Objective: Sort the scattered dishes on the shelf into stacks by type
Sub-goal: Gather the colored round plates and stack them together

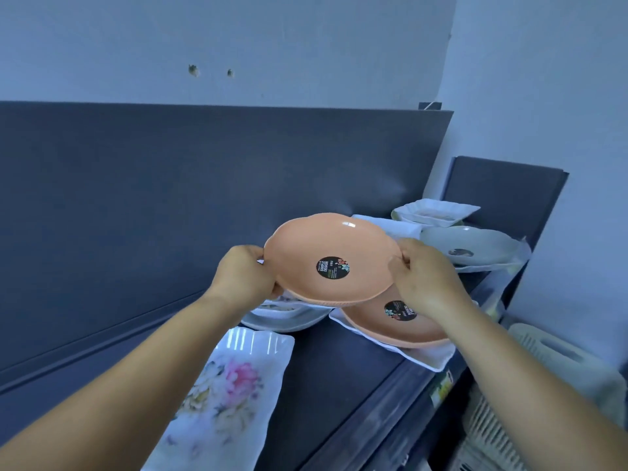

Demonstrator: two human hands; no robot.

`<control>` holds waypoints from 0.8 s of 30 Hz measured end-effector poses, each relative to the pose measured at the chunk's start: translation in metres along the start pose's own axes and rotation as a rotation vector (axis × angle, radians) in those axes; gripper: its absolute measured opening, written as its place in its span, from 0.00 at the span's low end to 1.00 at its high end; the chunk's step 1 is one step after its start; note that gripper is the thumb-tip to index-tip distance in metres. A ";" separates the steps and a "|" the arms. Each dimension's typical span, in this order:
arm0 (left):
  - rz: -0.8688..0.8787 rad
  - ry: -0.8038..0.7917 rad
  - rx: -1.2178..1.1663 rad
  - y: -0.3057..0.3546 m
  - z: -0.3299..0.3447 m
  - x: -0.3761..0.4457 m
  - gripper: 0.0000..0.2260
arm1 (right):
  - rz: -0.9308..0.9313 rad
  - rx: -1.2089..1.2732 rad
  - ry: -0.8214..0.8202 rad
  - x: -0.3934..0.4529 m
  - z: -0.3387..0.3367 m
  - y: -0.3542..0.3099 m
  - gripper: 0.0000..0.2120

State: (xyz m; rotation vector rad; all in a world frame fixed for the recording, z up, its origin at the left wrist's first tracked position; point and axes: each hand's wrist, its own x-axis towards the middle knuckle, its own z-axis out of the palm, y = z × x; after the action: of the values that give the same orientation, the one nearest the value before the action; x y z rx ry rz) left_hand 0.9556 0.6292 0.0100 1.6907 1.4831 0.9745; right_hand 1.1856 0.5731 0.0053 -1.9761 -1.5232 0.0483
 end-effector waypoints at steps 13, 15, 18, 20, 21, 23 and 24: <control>0.158 -0.189 0.307 0.029 0.082 -0.020 0.16 | 0.242 -0.019 -0.027 -0.033 -0.041 0.080 0.10; 0.180 -0.181 0.407 0.033 0.083 -0.022 0.15 | 0.251 0.010 -0.040 -0.033 -0.040 0.084 0.10; 0.176 -0.163 0.510 0.038 0.083 -0.026 0.15 | 0.261 0.082 -0.052 -0.032 -0.040 0.085 0.13; 0.186 -0.152 0.559 0.040 0.084 -0.028 0.17 | 0.279 0.128 -0.079 -0.031 -0.040 0.086 0.14; 0.189 -0.151 0.575 0.041 0.084 -0.030 0.18 | 0.290 0.145 -0.096 -0.031 -0.039 0.086 0.15; 0.184 -0.157 0.594 0.042 0.085 -0.032 0.19 | 0.332 0.193 -0.129 -0.030 -0.039 0.085 0.13; 0.178 -0.161 0.602 0.042 0.086 -0.033 0.19 | 0.363 0.215 -0.140 -0.029 -0.038 0.086 0.11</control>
State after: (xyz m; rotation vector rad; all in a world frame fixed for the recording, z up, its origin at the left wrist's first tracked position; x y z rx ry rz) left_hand 1.0483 0.5902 0.0010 2.2947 1.6367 0.4758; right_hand 1.2645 0.5187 -0.0167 -2.0798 -1.1671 0.4900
